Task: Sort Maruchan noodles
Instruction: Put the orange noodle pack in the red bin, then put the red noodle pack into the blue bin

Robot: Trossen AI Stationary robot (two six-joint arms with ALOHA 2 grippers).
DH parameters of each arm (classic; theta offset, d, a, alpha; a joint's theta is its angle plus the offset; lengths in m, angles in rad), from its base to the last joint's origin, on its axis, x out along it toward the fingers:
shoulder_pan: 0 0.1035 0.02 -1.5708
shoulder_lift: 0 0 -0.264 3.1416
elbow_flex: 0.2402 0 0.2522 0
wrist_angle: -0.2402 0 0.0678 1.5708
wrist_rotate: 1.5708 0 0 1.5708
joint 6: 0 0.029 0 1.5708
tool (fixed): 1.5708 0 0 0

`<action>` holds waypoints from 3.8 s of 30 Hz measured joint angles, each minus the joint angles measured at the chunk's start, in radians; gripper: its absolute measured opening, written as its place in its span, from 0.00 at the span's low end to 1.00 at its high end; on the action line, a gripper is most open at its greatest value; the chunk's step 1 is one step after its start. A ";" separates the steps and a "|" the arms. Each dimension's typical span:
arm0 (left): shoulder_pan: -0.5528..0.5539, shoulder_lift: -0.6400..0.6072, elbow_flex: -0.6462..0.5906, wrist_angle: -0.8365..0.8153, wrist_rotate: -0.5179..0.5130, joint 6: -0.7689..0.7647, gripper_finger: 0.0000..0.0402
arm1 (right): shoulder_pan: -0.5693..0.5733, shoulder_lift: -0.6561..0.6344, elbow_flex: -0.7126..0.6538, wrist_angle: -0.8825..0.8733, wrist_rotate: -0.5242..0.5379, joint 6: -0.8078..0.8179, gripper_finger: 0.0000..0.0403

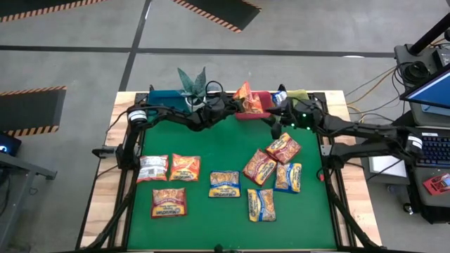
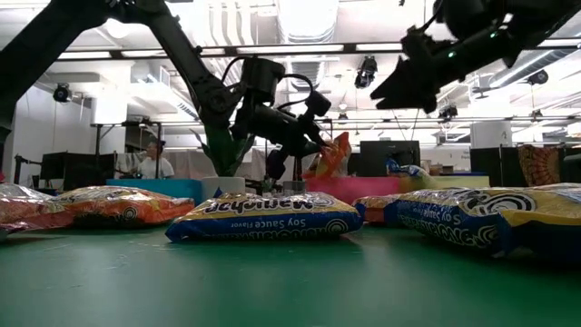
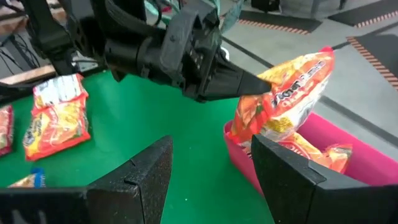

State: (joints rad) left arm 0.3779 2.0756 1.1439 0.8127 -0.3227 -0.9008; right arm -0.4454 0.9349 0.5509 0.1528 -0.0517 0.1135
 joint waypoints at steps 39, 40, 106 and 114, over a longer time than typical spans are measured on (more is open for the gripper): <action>0.023 -0.010 0.021 0.037 0.161 0.214 0.37 | 0.000 0.243 0.124 0.017 0.001 0.024 0.51; 0.023 -0.011 0.033 0.036 0.156 0.294 0.37 | 0.000 0.238 0.124 0.016 0.001 0.023 0.51; -0.026 0.175 0.793 -1.184 -0.055 0.989 0.11 | 0.000 -0.012 0.096 -0.210 0.000 0.073 0.51; -0.110 -0.037 0.714 -1.245 -0.048 1.109 0.11 | 0.046 -0.011 0.091 -0.313 -0.010 0.195 0.51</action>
State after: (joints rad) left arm 0.2680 2.0388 1.8574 -0.4324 -0.3706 0.2086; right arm -0.3993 0.9241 0.6420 -0.1600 -0.0617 0.3081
